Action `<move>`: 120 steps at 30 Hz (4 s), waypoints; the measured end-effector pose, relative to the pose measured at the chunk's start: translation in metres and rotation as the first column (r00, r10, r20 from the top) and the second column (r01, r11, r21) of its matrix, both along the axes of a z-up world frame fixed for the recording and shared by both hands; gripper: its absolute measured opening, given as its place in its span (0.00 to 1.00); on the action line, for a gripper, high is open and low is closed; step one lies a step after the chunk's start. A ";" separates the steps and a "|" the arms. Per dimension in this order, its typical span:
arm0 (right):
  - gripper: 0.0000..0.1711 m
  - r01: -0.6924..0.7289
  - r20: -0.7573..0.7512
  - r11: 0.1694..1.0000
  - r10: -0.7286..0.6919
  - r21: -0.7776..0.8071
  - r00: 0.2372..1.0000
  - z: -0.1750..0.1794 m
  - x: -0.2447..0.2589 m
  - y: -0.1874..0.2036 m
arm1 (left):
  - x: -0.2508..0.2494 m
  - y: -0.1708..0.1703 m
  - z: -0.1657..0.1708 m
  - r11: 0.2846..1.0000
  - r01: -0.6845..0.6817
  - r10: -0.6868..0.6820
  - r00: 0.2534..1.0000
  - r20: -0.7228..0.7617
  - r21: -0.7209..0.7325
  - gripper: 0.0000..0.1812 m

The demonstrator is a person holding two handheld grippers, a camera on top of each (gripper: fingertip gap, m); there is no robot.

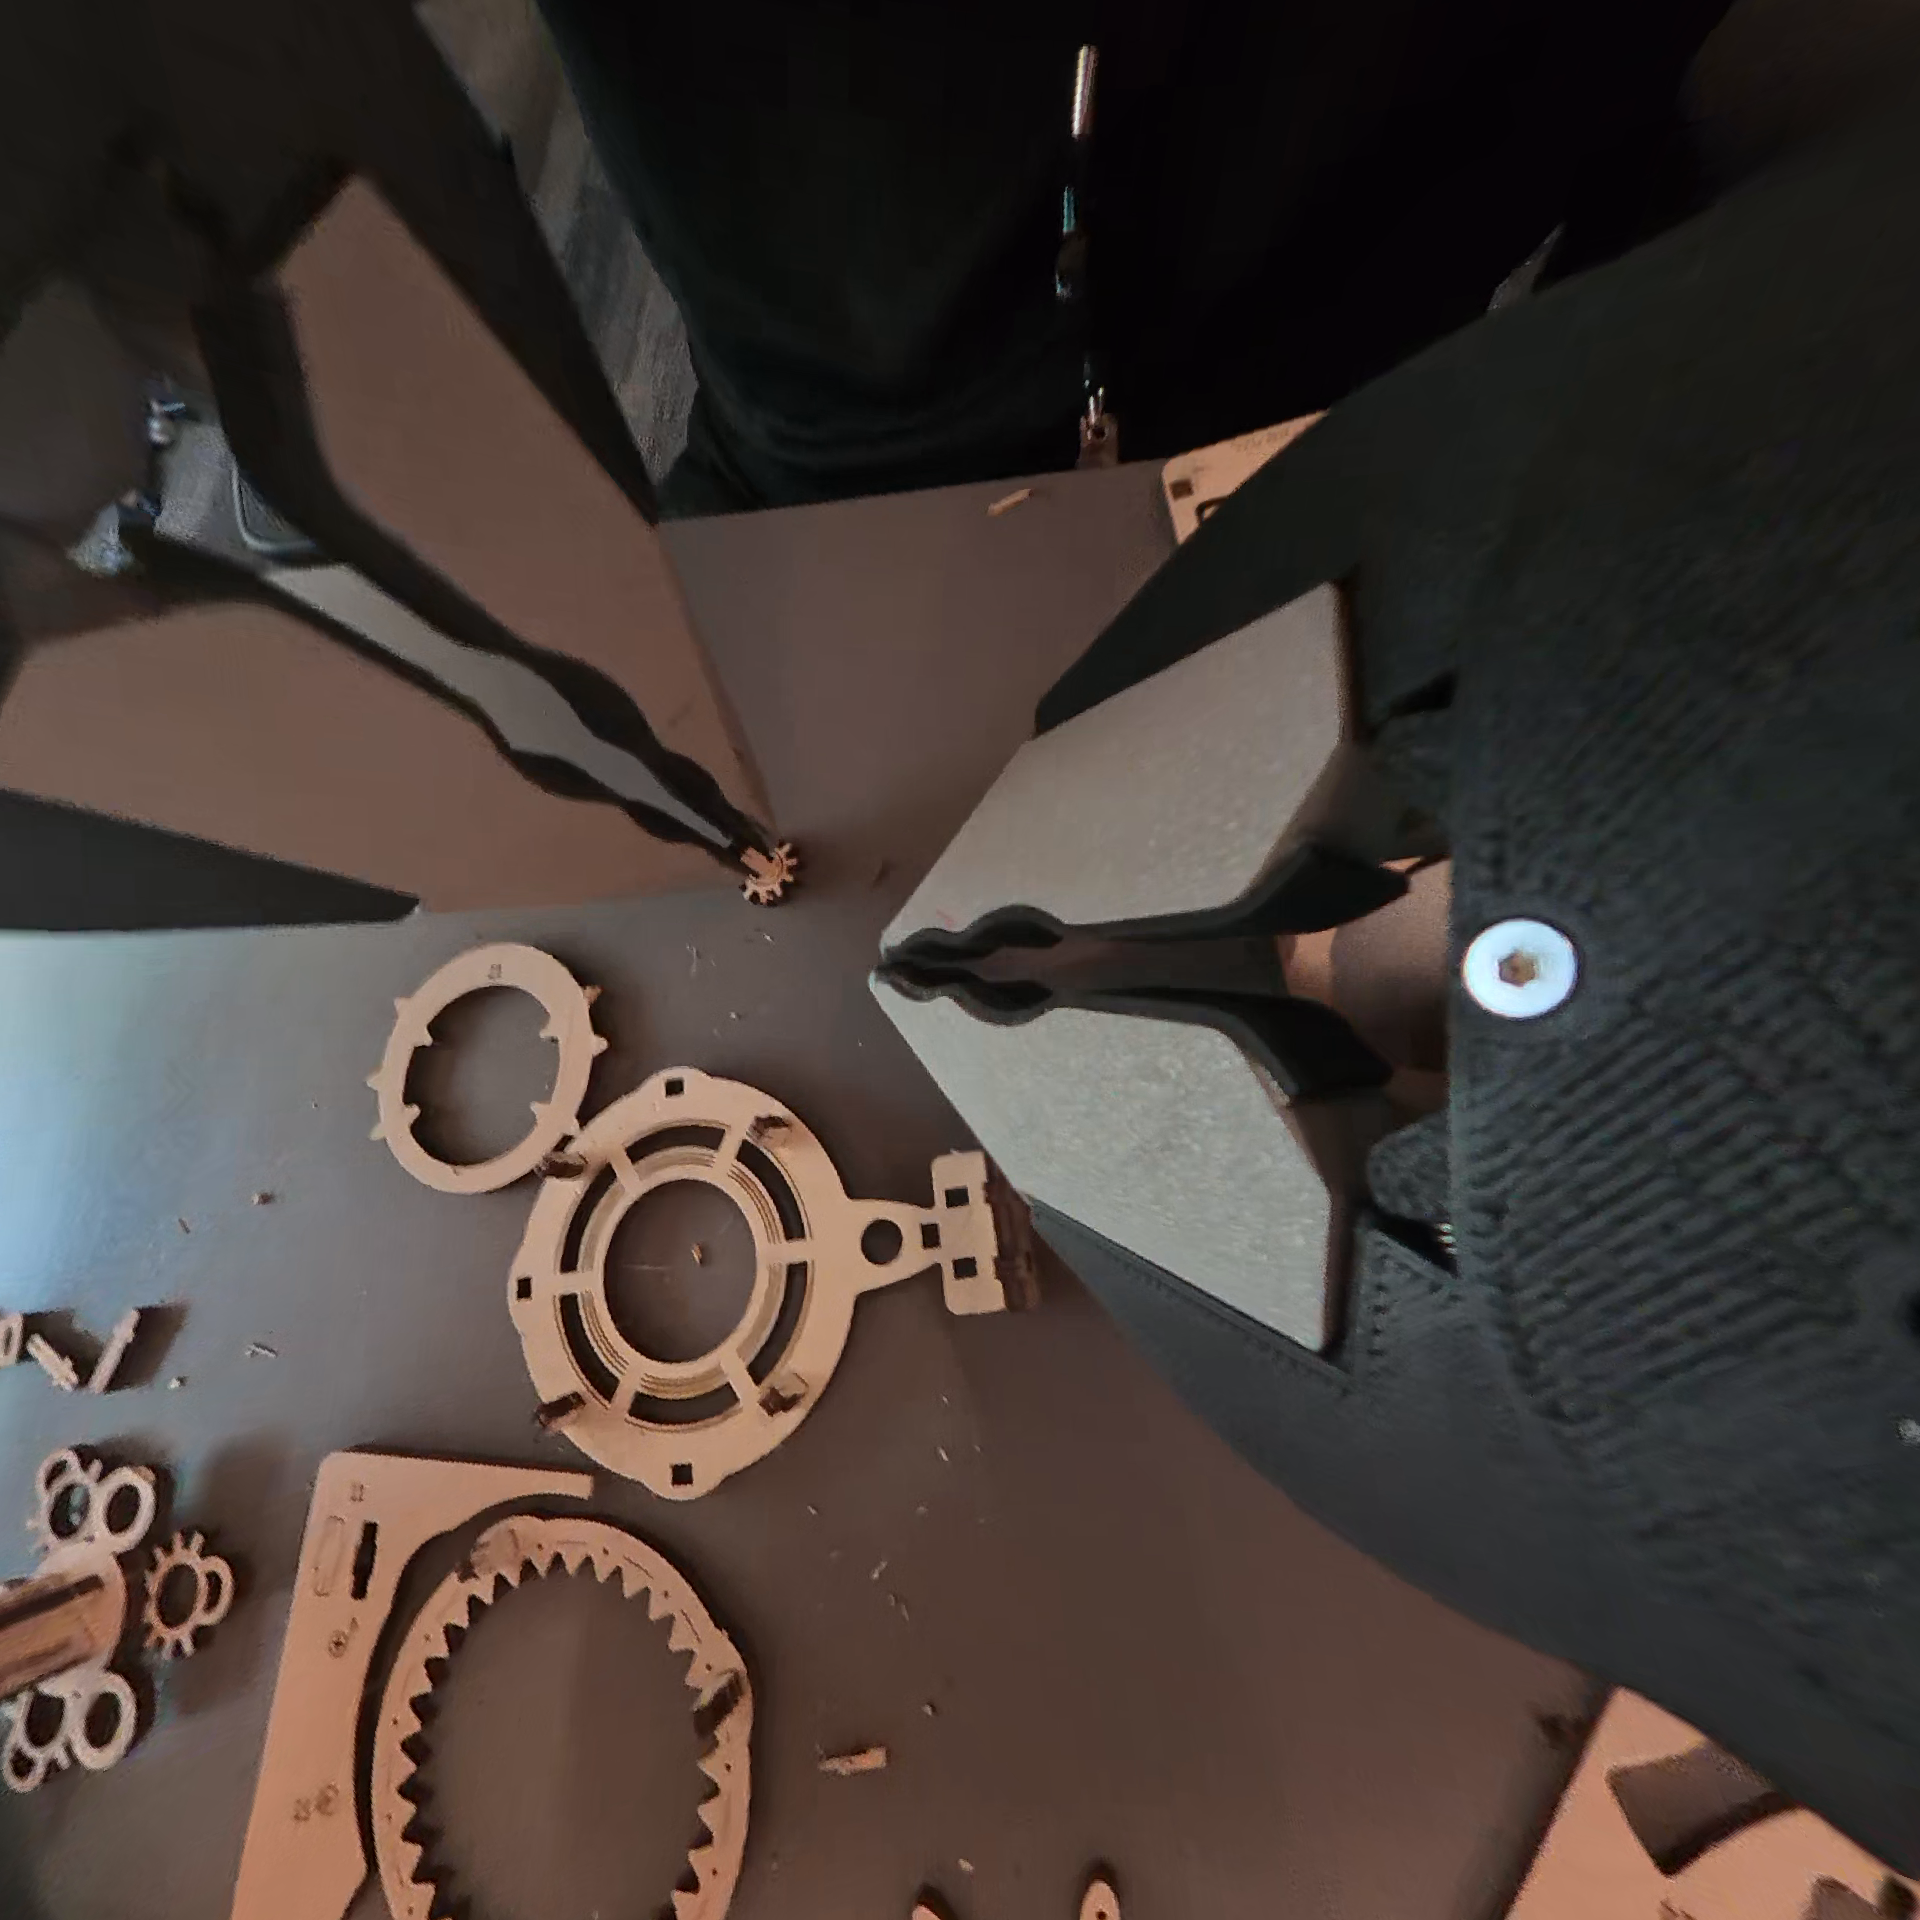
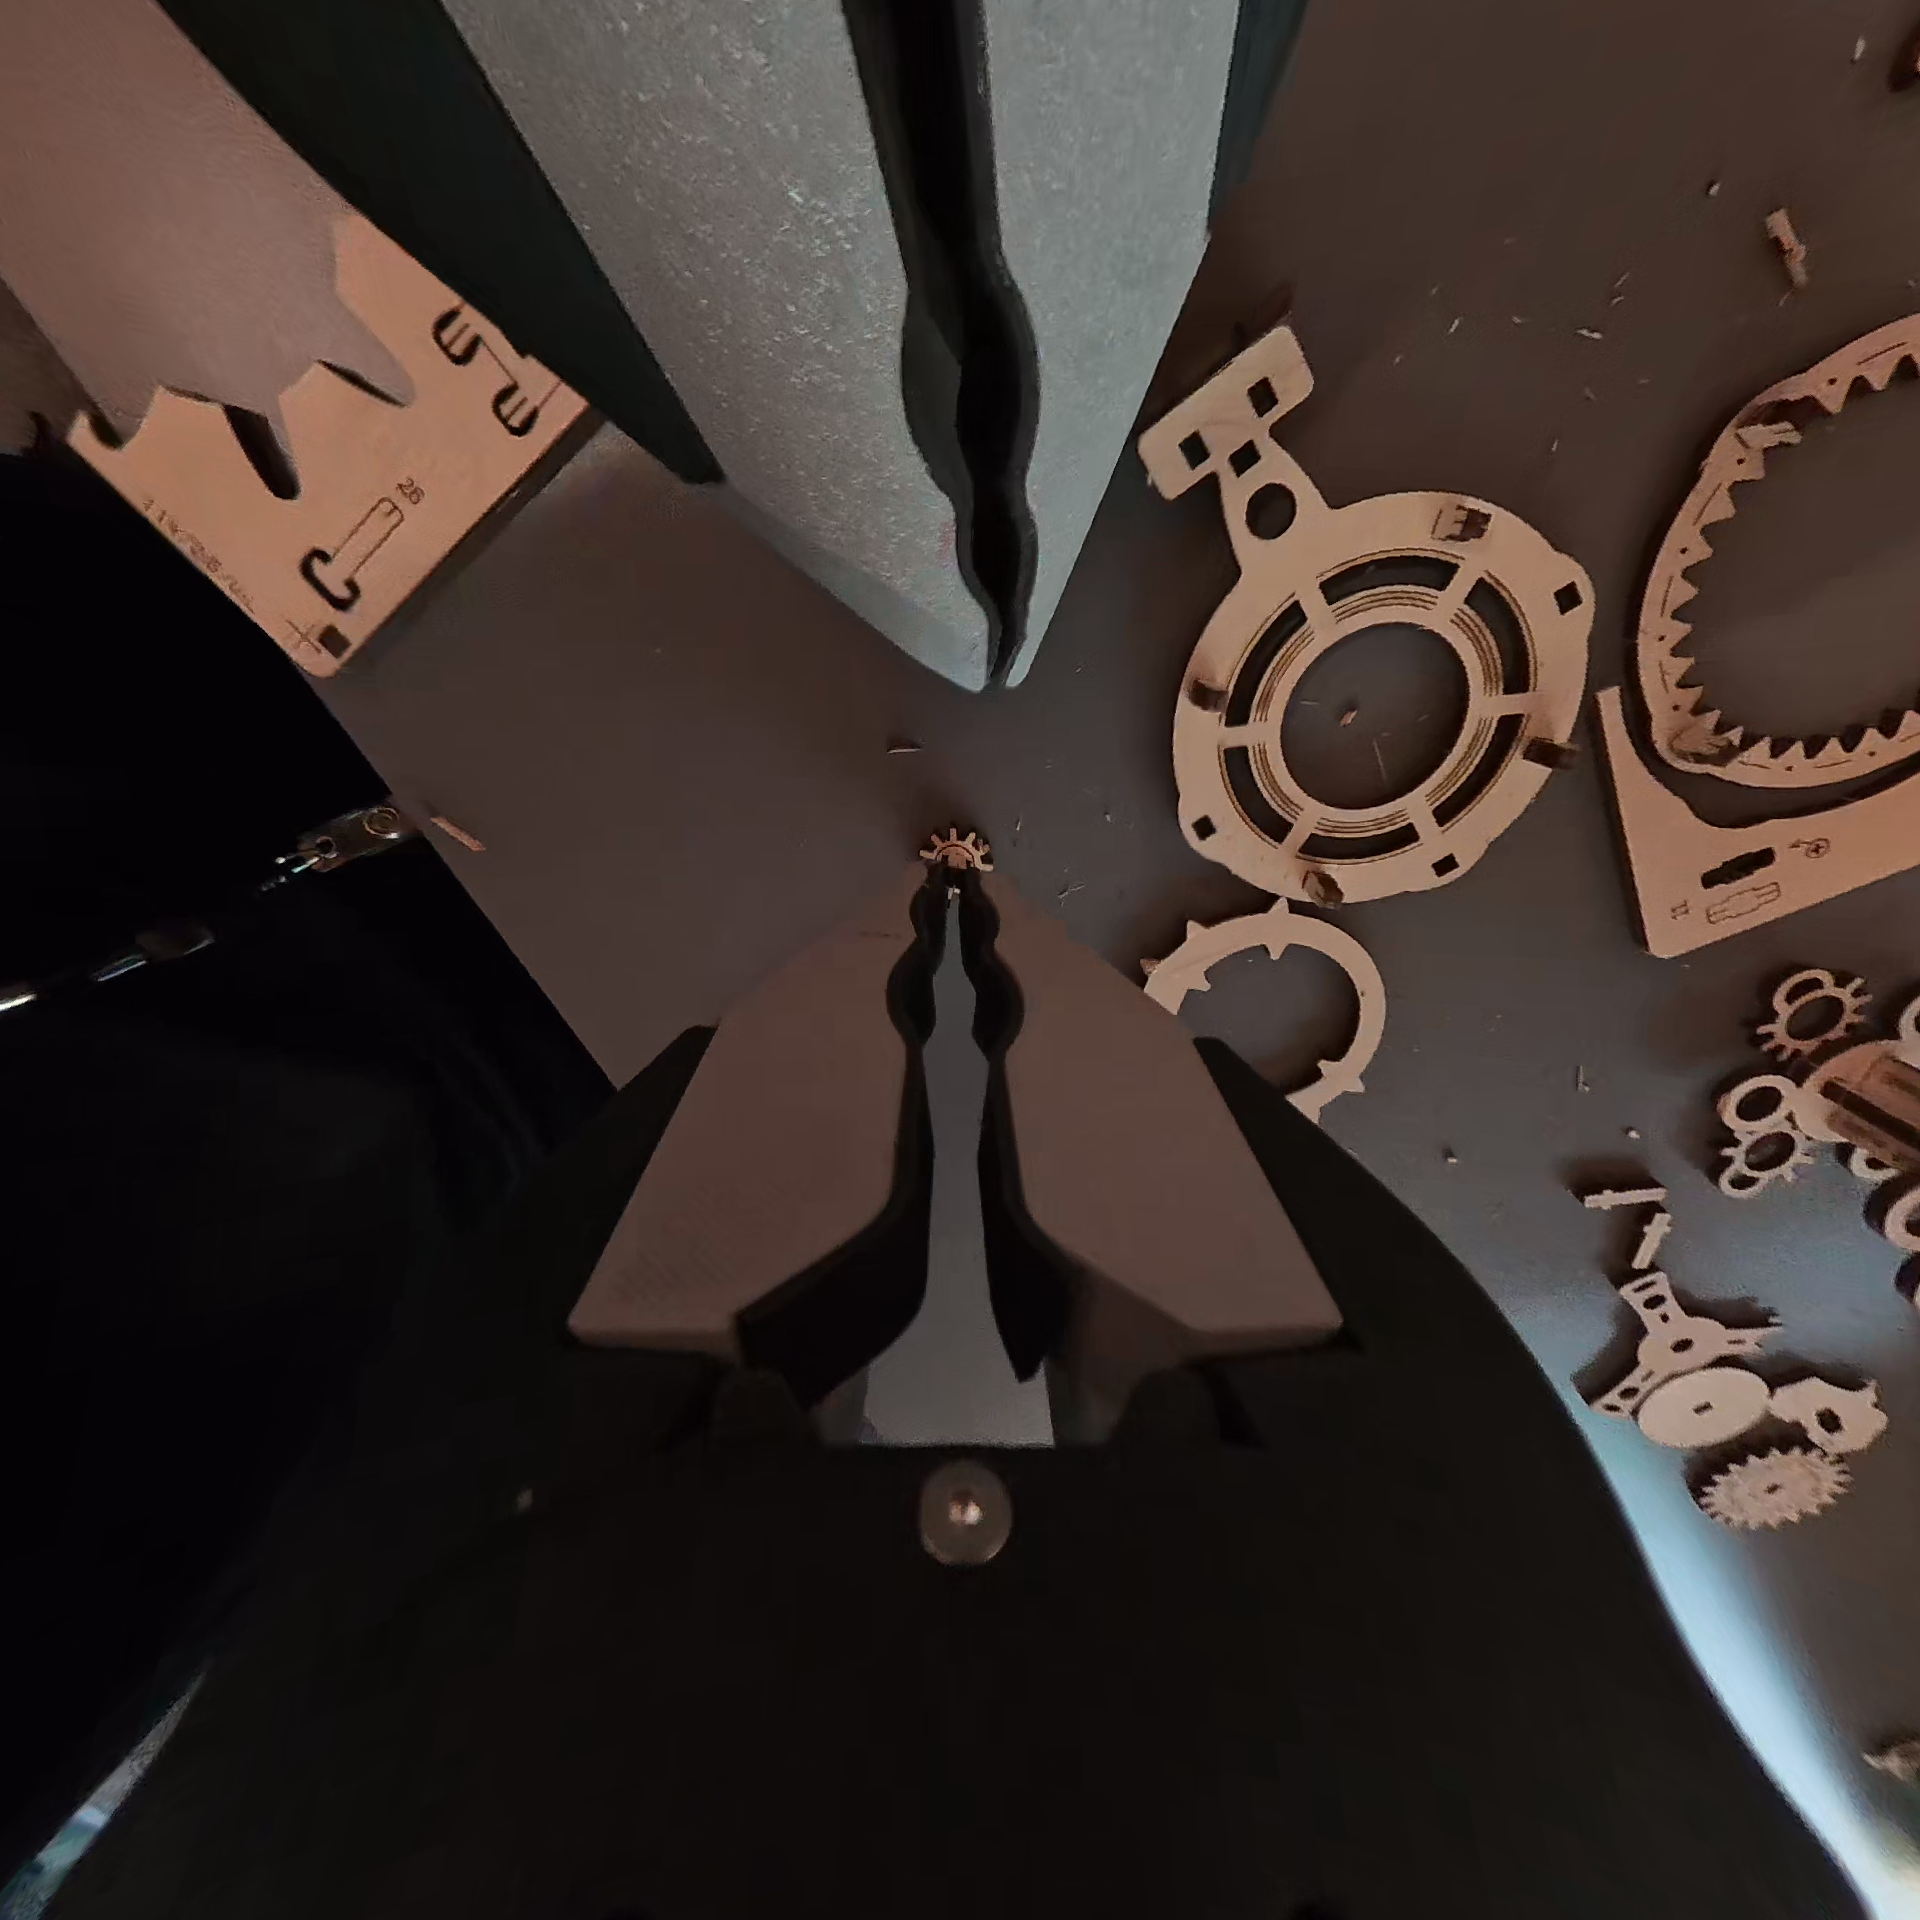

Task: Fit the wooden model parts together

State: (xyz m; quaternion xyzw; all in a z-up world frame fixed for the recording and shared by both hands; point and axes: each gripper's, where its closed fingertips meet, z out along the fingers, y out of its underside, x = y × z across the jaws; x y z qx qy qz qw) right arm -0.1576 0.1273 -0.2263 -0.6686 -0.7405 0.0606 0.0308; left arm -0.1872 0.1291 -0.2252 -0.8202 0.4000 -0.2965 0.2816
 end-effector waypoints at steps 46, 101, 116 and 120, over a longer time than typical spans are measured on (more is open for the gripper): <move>0.00 -0.285 -0.564 0.627 -0.302 -0.725 0.769 0.065 -0.021 0.016 | 0.014 0.023 0.056 0.779 -0.002 -0.031 0.999 0.041 0.627 0.03; 0.15 -0.271 -0.868 0.948 0.272 0.168 0.415 0.097 -0.033 0.026 | 0.012 0.025 0.098 0.824 -0.187 -0.061 0.909 0.411 0.535 0.01; 0.10 -0.275 -0.858 0.939 0.307 0.204 0.412 0.090 -0.032 0.025 | 0.009 0.022 0.096 0.847 -0.160 -0.071 0.911 0.405 0.508 0.01; 0.10 -0.300 -0.864 0.943 0.270 0.147 0.425 0.087 -0.031 0.024 | 0.009 0.021 0.092 0.845 -0.137 -0.078 0.925 0.372 0.517 0.01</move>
